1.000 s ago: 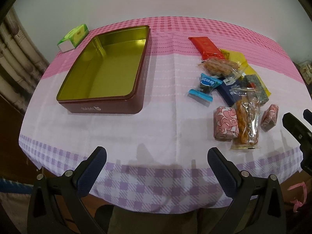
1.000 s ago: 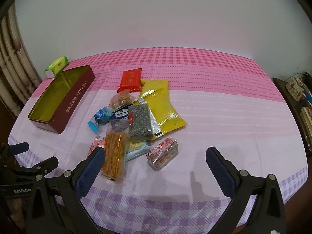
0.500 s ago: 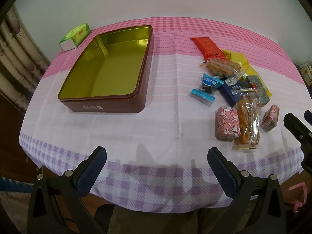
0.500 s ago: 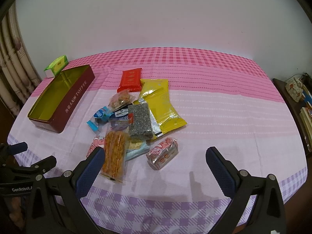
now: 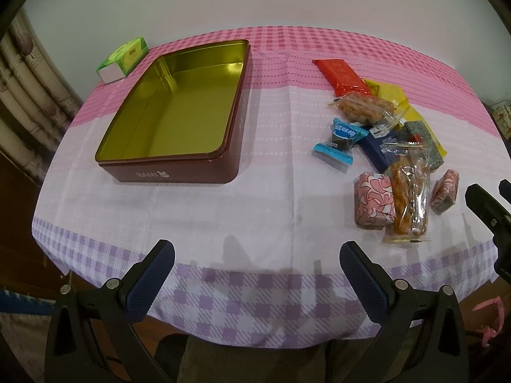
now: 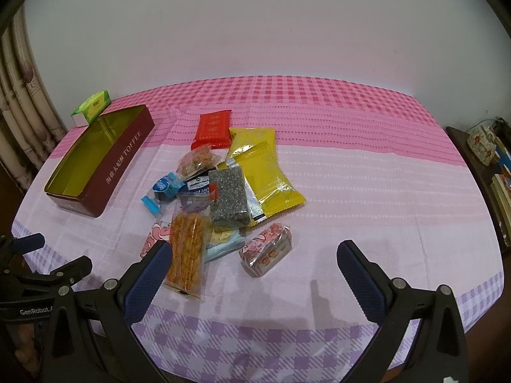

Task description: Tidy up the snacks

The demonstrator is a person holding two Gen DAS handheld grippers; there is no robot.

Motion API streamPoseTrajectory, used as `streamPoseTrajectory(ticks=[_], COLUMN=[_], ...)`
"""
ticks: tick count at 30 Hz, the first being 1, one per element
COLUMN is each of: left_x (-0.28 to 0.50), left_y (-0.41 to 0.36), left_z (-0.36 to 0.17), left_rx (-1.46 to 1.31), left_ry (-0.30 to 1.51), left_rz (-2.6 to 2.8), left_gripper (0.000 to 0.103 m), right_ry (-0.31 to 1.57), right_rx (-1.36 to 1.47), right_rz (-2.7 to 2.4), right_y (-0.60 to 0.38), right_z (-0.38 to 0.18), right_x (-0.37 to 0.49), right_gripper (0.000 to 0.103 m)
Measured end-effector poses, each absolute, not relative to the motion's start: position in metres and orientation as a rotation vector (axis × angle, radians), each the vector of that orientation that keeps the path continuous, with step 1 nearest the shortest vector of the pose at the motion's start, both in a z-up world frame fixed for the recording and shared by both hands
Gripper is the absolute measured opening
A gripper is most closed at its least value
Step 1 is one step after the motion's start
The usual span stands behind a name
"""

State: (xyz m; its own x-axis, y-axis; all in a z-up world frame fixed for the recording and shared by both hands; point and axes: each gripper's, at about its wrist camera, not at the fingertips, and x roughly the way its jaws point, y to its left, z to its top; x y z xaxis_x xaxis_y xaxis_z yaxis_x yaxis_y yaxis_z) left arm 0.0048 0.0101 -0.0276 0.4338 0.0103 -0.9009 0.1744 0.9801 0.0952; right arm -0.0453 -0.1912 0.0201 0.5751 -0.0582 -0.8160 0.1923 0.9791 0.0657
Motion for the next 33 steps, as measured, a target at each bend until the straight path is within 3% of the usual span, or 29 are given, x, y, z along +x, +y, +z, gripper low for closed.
streamPoseTrajectory(ticks=[15, 21, 25, 33], left_x=[0.007, 0.011, 0.014, 0.021], left_y=[0.013, 0.016, 0.017, 0.017], left_z=[-0.033, -0.038, -0.043, -0.052], left_rx=[0.173, 0.173, 0.180, 0.186], left_ry=[1.130, 1.134, 1.139, 1.146], left_rz=[-0.107, -0.109, -0.116, -0.134], left_gripper=[0.103, 0.103, 0.103, 0.103], right_ry=[0.957, 0.969, 0.988, 1.031], right_rx=[0.143, 0.123, 0.098, 0.120], right_rz=[-0.147, -0.152, -0.151, -0.187], right_y=[-0.192, -0.192, -0.192, -0.198], right_z=[0.016, 0.009, 0.002, -0.014], right_x=[-0.045, -0.042, -0.040, -0.035], right_gripper=[0.101, 0.092, 0.079, 0.079])
